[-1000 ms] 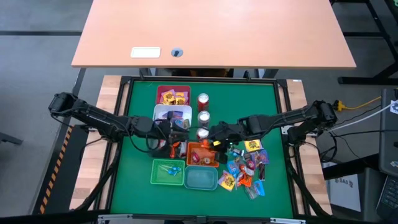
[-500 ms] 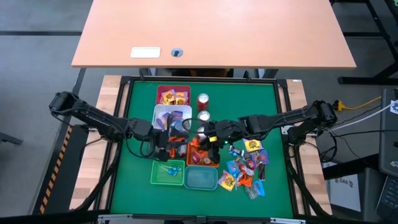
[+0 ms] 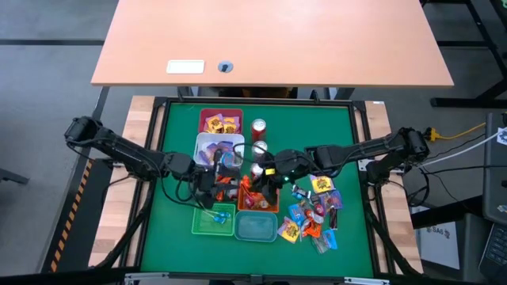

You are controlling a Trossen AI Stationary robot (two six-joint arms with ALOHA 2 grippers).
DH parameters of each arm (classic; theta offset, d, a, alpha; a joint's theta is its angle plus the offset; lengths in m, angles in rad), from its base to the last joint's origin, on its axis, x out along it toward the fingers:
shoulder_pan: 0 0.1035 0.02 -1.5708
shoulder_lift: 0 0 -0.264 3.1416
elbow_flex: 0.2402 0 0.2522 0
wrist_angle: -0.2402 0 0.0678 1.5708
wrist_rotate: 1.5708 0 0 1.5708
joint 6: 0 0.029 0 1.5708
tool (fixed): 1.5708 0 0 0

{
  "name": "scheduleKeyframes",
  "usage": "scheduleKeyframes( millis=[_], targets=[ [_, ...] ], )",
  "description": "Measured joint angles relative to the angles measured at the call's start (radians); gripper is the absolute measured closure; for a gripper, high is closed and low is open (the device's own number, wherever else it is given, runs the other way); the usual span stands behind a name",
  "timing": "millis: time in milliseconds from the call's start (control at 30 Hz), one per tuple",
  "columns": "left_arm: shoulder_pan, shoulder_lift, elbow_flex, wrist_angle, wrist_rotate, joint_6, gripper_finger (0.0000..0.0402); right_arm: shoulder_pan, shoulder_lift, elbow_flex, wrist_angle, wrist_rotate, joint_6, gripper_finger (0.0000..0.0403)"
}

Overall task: Sort candy
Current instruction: Put the orange chocolate into the black bin

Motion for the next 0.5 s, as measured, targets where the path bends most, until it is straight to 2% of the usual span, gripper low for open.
scheduleKeyframes(
  millis=[267,500],
  targets=[
    [0.000,0.047,0.000,0.076,0.005,0.005,0.0279,0.002,0.000,0.001,0.030,-0.027,0.076,0.0327],
    [0.001,0.046,0.000,0.084,-0.001,0.004,0.0279,0.002,0.001,0.002,-0.028,-0.037,0.123,0.0327]
  ],
)
